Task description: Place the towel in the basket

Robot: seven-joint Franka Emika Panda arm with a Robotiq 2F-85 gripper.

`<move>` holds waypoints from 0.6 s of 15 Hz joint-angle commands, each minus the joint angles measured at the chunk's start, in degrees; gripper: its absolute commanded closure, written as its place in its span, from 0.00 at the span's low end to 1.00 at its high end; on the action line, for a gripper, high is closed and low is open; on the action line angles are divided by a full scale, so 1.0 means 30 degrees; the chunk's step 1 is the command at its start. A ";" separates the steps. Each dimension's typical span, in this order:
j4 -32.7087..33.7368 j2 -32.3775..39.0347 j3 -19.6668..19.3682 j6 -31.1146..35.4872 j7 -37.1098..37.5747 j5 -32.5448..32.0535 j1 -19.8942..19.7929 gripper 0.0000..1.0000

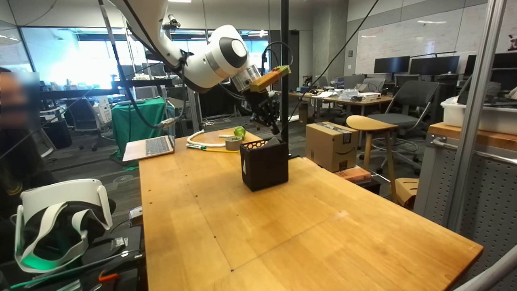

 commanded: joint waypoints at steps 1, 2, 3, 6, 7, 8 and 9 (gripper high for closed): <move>0.0234 0.0182 0.0036 0.0573 -0.0270 0.0189 -0.0149 0.95; 0.0171 0.0126 0.0027 0.0558 -0.0211 0.0159 -0.0127 0.95; 0.0137 0.0102 0.0018 0.0549 -0.0183 0.0140 -0.0120 0.95; 0.0035 0.0031 0.0010 0.0559 -0.0096 0.0122 -0.0107 0.95; 0.0008 0.0029 0.0013 0.0554 -0.0088 0.0137 -0.0109 0.95; -0.0028 0.0011 0.0009 0.0541 -0.0053 0.0139 -0.0106 0.95; -0.0090 -0.0020 0.0010 0.0561 -0.0028 0.0142 -0.0109 0.95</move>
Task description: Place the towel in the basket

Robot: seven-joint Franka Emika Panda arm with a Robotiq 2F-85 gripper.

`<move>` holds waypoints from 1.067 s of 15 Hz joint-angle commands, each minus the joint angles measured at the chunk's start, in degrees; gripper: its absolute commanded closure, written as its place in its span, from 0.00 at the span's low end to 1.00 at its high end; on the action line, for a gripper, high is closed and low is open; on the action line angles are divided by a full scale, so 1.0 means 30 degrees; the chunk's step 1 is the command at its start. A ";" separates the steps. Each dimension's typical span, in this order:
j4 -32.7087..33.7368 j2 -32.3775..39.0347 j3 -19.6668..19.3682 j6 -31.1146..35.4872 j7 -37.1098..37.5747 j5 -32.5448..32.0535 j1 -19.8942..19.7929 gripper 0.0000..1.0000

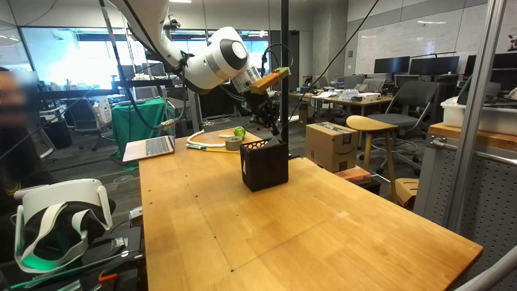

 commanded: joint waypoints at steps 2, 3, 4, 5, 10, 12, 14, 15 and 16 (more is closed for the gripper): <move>-0.0301 -0.0269 0.0028 0.0520 0.0072 0.0189 -0.0131 0.95; -0.0451 -0.0331 0.0030 0.0657 0.0159 0.0226 -0.0152 0.95; -0.0524 -0.0350 0.0017 0.0726 0.0251 0.0219 -0.0143 0.95; -0.0596 -0.0363 0.0017 0.0759 0.0297 0.0222 -0.0135 0.95; -0.0924 -0.0435 0.0012 0.0925 0.0559 0.0262 -0.0177 0.95; -0.1036 -0.0471 0.0012 0.1005 0.0624 0.0276 -0.0202 0.95; -0.1077 -0.0484 0.0017 0.1056 0.0673 0.0295 -0.0228 0.95; -0.1095 -0.0481 0.0018 0.1051 0.0703 0.0300 -0.0235 0.95; -0.1121 -0.0491 0.0021 0.1049 0.0731 0.0309 -0.0241 0.95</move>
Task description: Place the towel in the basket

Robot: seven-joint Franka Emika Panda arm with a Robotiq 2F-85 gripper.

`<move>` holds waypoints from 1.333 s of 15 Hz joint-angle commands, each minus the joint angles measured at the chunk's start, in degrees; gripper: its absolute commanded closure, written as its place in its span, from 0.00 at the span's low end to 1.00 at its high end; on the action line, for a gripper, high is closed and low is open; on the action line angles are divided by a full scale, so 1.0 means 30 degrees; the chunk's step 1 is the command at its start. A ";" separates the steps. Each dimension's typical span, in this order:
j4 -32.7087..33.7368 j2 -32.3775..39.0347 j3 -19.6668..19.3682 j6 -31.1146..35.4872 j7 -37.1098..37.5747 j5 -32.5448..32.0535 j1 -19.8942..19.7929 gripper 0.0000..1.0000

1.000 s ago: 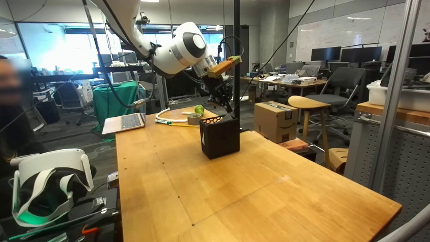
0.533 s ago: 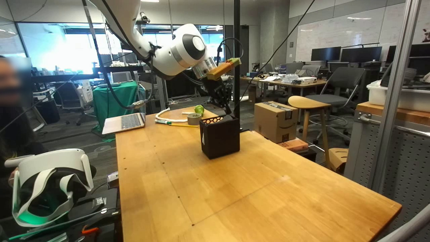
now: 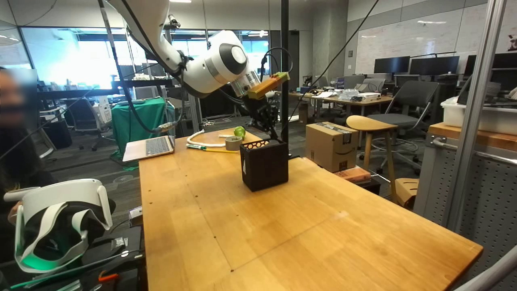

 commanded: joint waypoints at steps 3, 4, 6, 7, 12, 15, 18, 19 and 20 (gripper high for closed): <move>-0.0639 -0.0535 0.0030 0.0471 0.0179 0.0265 -0.0171 0.94; -0.0697 -0.0562 0.0037 0.0465 0.0198 0.0291 -0.0179 0.95; -0.0814 -0.0608 0.0045 0.0455 0.0226 0.0351 -0.0199 0.95; -0.0865 -0.0613 0.0054 0.0462 0.0216 0.0400 -0.0213 0.95; -0.0827 -0.0258 0.0170 0.0423 -0.0159 0.0967 -0.0288 0.95; -0.0840 -0.0075 0.0188 0.0382 -0.0391 0.1523 -0.0368 0.95; -0.0858 0.0051 0.0160 0.0257 -0.0500 0.1891 -0.0412 0.95; -0.0853 0.0115 0.0161 0.0221 -0.0563 0.2047 -0.0443 0.95; -0.0853 0.0171 0.0159 0.0202 -0.0649 0.2219 -0.0466 0.95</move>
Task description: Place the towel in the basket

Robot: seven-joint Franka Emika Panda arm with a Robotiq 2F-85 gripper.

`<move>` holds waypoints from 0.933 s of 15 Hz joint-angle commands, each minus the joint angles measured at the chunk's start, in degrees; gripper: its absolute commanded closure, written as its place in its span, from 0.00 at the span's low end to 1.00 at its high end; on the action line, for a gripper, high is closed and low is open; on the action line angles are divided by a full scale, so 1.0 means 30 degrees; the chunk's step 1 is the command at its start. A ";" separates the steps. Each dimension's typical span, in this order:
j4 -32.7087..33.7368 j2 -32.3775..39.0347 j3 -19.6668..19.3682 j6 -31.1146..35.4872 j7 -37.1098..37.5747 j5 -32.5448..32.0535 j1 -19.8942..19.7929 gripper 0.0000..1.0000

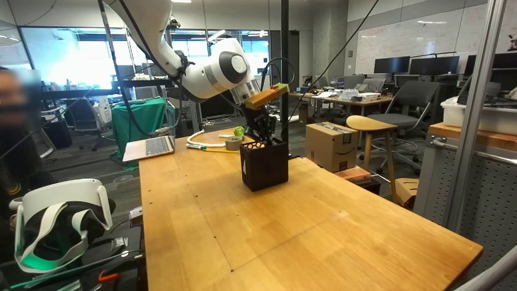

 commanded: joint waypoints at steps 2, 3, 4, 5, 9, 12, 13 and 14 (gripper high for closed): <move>-0.0037 0.0136 0.0156 0.0109 -0.0841 0.1002 -0.0351 0.95; -0.0041 0.0190 0.0171 0.0069 -0.0944 0.1134 -0.0406 0.95; -0.0047 0.0252 0.0177 0.0001 -0.1027 0.1264 -0.0452 0.95; -0.0008 0.0403 0.0230 -0.0128 -0.1231 0.1582 -0.0530 0.95; 0.0345 0.1041 0.0321 -0.0441 -0.2177 0.3018 -0.0874 0.95; 0.0747 0.1979 0.0374 -0.0862 -0.3122 0.4546 -0.1387 0.95; 0.0987 0.2476 0.0461 -0.0947 -0.3631 0.5203 -0.1674 0.95; 0.1172 0.2728 0.0490 -0.1064 -0.3895 0.5639 -0.1820 0.95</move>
